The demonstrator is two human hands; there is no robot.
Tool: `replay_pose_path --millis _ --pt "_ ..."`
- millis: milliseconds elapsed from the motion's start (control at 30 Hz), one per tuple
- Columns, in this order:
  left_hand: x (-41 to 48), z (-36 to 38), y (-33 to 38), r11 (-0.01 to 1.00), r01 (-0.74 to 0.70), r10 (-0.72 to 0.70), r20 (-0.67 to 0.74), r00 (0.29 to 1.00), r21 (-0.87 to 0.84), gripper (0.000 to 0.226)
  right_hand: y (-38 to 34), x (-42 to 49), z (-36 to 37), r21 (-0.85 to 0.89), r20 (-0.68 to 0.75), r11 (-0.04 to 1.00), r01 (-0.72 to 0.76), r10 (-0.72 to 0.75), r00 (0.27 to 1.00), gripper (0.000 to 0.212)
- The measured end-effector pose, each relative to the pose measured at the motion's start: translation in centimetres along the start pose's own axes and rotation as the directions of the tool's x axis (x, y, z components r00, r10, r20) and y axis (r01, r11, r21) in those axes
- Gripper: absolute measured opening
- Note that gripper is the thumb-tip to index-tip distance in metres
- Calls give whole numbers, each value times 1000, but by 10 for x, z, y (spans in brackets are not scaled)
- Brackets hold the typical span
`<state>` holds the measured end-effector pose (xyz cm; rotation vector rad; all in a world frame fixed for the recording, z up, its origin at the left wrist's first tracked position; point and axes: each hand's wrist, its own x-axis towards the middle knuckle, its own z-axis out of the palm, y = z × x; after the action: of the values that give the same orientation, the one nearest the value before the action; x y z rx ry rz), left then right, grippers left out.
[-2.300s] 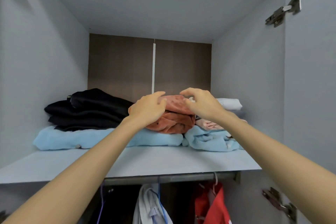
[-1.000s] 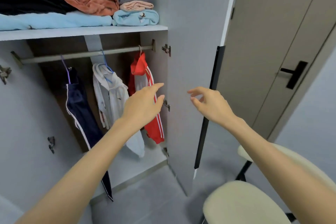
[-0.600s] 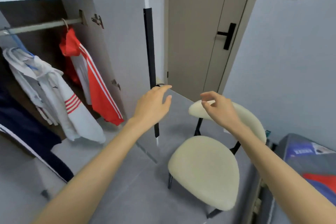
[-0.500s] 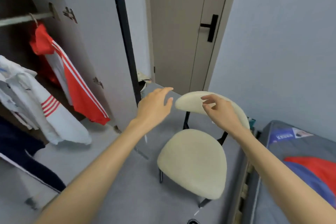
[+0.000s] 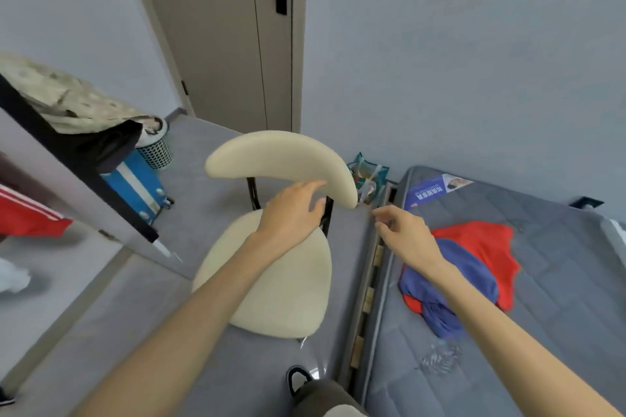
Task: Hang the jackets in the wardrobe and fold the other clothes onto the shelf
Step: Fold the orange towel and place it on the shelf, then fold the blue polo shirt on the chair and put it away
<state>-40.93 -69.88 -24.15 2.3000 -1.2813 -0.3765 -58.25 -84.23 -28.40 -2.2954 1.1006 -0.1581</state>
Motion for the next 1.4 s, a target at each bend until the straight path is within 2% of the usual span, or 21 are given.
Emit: replay_pose_path --millis 167,367,600,767,1000,1200,1300,1400 --pt "8 68 1 999 -20 23 105 994 -37 42 63 2 20 27 41 996 -89 88 995 29" --pt "3 159 -24 995 -60 75 197 978 -81 43 138 1 81 -28 79 987 -160 162 984 27" --pt "-4 285 -71 982 -108 139 206 969 -156 44 233 11 169 -110 31 978 -178 183 983 28" --pt "-9 357 -90 988 -114 132 168 977 -108 44 300 12 206 -202 19 972 -119 126 992 27" --pt "-30 407 -31 989 -137 143 108 984 -57 43 382 -15 188 -189 -129 979 -81 57 990 37" --pt "-40 445 32 981 -183 174 116 978 68 44 453 -26 177 -307 -169 926 -221 175 970 51" --pt "-47 460 45 979 -188 177 125 976 76 45 480 -23 180 -229 -251 939 -256 197 948 30" --pt "-56 467 45 982 -177 168 123 978 63 47 481 -20 173 8 -299 986 -166 161 941 11"
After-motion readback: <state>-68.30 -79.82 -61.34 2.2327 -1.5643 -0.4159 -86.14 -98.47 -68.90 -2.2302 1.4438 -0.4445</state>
